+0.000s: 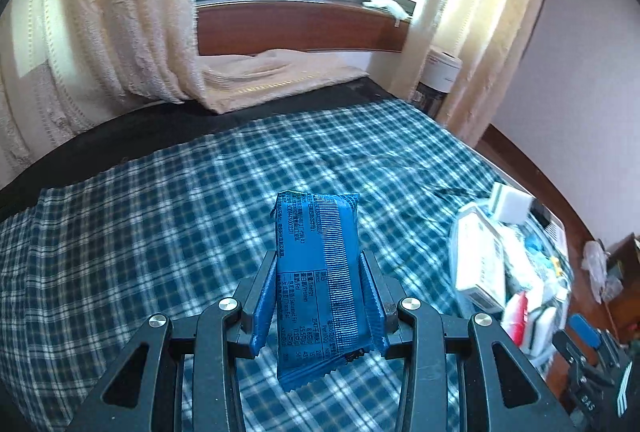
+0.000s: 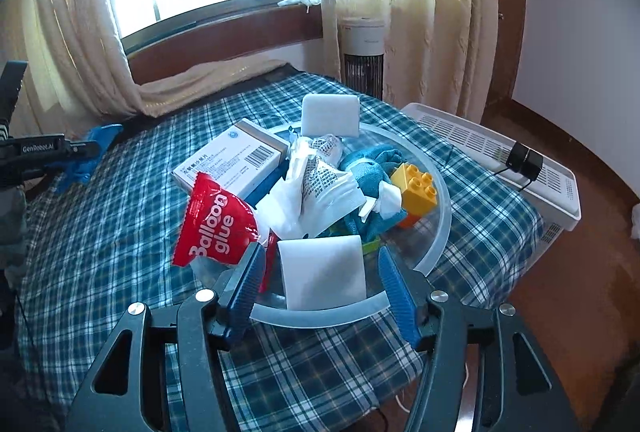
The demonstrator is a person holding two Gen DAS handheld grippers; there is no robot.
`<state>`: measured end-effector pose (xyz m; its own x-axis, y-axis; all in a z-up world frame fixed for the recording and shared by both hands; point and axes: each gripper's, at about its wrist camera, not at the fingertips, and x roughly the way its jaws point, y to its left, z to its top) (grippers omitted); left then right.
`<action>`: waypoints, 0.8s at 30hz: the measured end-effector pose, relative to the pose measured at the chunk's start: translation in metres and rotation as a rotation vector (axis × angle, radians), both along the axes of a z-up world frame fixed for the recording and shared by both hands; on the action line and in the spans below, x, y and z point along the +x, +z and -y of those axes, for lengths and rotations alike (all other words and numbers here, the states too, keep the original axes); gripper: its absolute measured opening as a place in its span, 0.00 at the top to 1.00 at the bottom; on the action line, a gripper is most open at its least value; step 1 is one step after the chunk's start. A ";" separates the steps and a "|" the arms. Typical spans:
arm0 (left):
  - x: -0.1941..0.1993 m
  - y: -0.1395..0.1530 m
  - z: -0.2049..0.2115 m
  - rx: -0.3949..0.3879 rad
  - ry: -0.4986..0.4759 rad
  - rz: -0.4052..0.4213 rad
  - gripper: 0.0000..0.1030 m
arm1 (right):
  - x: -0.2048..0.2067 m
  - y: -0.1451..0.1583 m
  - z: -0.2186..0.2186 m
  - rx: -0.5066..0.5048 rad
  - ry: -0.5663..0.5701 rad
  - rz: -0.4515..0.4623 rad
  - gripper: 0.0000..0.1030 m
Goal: Organize objects
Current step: 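Carry the blue packet and white sponge over the clear bowl with both grippers, then release the blue packet and white sponge into the bowl, opening both grippers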
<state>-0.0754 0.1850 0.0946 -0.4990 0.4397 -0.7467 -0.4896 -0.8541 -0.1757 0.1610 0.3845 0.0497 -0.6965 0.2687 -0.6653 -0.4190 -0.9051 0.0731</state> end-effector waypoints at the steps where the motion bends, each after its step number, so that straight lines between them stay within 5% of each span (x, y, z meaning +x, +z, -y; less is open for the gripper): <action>1: 0.002 0.000 -0.002 0.001 -0.008 0.002 0.60 | 0.001 0.001 0.000 -0.002 0.000 -0.007 0.41; 24: 0.054 0.010 -0.114 -0.039 -0.227 -0.006 0.60 | 0.020 -0.009 -0.049 -0.088 -0.043 -0.122 0.41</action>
